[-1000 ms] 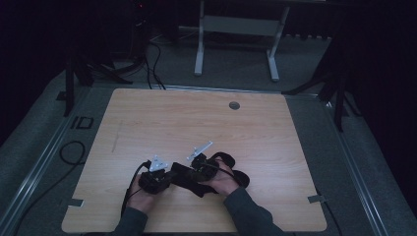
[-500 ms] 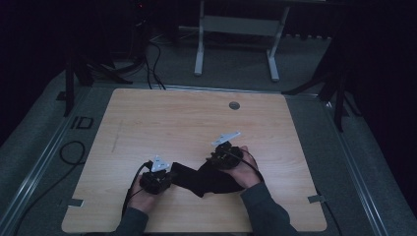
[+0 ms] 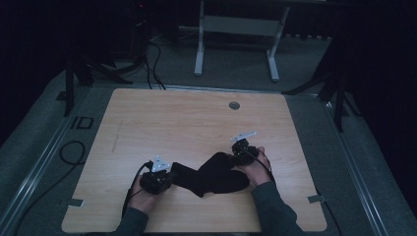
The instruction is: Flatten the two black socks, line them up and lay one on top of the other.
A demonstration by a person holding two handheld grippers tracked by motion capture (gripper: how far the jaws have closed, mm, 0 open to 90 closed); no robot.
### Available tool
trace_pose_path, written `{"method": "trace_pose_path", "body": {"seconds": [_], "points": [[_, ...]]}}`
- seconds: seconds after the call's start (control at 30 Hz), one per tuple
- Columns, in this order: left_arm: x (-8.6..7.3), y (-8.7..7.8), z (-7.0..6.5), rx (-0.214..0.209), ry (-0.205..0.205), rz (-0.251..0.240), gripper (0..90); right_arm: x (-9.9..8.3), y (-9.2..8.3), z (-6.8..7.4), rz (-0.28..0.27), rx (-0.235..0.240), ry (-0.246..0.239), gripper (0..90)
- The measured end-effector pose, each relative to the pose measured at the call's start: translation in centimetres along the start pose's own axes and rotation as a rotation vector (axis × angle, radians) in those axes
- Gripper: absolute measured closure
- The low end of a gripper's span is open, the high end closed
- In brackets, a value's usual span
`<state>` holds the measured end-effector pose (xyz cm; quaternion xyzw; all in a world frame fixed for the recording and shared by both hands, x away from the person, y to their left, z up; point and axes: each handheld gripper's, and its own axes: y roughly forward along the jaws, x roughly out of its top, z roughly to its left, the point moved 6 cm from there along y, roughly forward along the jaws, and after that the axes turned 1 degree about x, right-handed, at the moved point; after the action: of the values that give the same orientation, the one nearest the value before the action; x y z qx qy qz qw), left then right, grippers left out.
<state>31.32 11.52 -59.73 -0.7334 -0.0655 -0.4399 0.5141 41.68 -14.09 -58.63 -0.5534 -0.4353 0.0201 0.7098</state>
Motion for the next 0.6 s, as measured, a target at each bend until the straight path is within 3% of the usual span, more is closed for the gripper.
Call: {"method": "trace_pose_path", "body": {"seconds": [0.27, 0.43, 0.6], "points": [[-0.01, 0.02, -0.03, 0.002, -0.001, 0.001, 83.1, -0.16, 0.83, -0.11, 0.027, 0.012, 0.008, 62.1], [-0.01, 0.02, -0.04, 0.002, -0.002, 0.0, 83.1, -0.03, 0.84, 0.36, 0.036, 0.025, -0.006, 76.7], [-0.01, 0.02, -0.04, 0.001, -0.002, 0.0, 83.1, 0.11, 0.9, 0.5, 0.045, 0.034, -0.004, 82.3]]}}
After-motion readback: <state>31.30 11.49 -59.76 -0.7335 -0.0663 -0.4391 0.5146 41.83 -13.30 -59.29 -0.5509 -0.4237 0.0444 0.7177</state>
